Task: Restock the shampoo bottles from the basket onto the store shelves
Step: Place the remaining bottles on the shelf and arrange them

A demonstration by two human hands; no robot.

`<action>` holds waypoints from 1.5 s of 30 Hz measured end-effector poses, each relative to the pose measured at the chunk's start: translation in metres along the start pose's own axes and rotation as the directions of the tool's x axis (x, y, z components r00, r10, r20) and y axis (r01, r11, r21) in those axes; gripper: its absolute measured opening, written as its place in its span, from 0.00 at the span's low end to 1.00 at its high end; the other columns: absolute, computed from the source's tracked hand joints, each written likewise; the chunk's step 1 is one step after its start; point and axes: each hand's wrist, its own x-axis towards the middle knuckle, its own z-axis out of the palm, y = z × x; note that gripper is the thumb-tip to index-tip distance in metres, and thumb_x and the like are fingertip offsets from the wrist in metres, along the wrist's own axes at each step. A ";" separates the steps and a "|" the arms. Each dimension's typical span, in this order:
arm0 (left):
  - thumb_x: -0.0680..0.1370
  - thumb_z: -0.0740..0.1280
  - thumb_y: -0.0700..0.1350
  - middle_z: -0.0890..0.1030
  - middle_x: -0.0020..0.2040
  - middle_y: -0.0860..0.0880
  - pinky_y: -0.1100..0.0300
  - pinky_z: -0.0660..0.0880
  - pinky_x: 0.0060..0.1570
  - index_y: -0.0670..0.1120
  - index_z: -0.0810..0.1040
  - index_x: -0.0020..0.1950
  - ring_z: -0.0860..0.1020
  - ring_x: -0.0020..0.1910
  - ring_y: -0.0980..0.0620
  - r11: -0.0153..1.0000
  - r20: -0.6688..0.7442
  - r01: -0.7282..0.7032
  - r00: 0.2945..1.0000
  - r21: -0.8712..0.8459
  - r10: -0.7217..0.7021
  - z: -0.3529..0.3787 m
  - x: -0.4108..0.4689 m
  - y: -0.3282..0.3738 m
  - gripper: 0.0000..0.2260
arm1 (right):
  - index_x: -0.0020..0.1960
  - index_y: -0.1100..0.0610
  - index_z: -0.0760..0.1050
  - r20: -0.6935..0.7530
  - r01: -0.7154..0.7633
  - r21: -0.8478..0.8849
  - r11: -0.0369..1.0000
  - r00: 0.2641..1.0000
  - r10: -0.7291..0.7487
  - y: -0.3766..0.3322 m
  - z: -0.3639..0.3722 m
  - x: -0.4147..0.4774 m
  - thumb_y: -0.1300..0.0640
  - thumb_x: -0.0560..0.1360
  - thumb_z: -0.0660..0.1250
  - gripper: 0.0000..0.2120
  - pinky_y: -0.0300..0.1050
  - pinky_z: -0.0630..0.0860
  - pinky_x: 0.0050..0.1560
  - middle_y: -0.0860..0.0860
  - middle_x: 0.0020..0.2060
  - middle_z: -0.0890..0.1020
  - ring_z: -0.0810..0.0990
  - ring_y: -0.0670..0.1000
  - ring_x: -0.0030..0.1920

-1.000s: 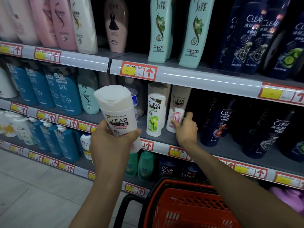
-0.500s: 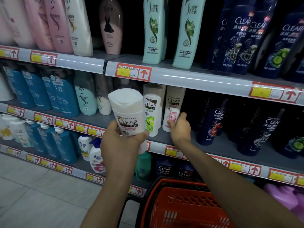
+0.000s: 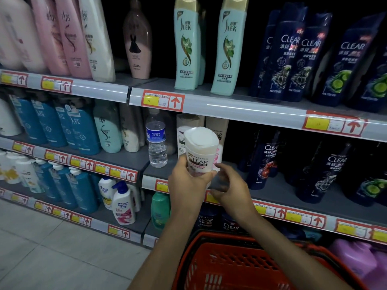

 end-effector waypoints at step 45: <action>0.65 0.73 0.41 0.86 0.55 0.49 0.41 0.80 0.60 0.45 0.81 0.63 0.84 0.56 0.45 0.965 0.335 0.212 0.908 0.151 -0.252 0.036 0.035 -0.068 0.25 | 0.72 0.56 0.69 -0.019 -0.207 -0.104 0.973 0.978 0.206 -0.001 -0.001 0.030 0.53 0.75 0.76 0.30 0.51 0.76 0.62 0.55 0.62 0.73 0.77 0.56 0.62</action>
